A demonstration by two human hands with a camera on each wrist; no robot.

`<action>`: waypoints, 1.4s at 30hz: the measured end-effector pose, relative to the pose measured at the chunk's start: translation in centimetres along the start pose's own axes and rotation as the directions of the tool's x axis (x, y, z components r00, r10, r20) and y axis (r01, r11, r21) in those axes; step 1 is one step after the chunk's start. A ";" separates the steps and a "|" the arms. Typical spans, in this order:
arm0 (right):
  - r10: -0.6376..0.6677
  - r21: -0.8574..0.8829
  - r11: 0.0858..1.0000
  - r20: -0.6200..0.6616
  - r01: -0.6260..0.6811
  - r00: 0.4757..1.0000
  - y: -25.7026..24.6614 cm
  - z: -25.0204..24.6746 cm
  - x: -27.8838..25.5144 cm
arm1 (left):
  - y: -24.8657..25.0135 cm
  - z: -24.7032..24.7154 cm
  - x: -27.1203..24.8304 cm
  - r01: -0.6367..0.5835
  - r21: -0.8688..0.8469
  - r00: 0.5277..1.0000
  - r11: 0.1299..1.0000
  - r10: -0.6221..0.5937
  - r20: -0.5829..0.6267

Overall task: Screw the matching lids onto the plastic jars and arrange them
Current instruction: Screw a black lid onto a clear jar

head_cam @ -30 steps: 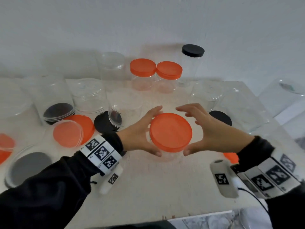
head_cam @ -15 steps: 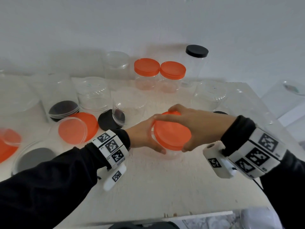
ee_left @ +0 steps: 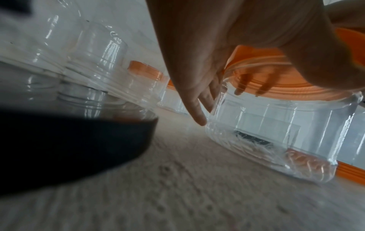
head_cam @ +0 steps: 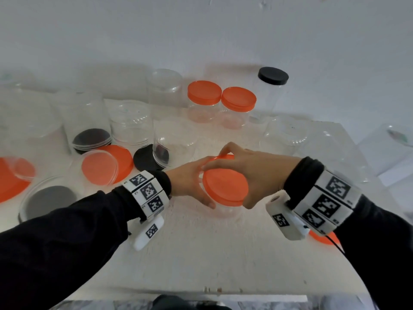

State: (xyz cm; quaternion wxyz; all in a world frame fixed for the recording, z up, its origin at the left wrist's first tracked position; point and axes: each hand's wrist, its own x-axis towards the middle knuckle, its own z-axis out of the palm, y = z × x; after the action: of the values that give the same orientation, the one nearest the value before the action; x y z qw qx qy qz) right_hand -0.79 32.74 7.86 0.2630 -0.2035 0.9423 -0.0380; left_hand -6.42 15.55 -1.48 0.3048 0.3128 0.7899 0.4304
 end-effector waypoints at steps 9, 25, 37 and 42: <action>0.003 -0.064 0.998 -0.081 -0.008 0.997 -0.3 0.3 -0.6 | -0.2 -0.4 0.2 0.027 -0.108 0.998 0.994 -0.021 0.058; -0.113 -0.124 0.987 -0.050 0.107 0.992 1.0 0.7 -0.7 | 0.8 1.0 0.3 0.012 -0.053 0.999 0.999 -0.010 0.045; -0.022 -0.185 0.983 -0.152 -0.006 0.988 0.2 0.7 -0.7 | 0.9 1.1 0.5 0.075 0.008 0.997 0.997 -0.075 -0.016; 0.026 -0.168 0.984 -0.220 -0.064 0.975 -0.1 1.4 -0.9 | 1.1 1.2 0.5 0.065 0.019 0.998 0.998 -0.065 -0.004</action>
State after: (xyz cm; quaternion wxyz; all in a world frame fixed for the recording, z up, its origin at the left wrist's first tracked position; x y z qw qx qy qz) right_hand 0.62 33.08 7.07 0.1406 -0.1988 0.9695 0.0284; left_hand -5.54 16.95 -1.17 0.3141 0.2891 0.8044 0.4132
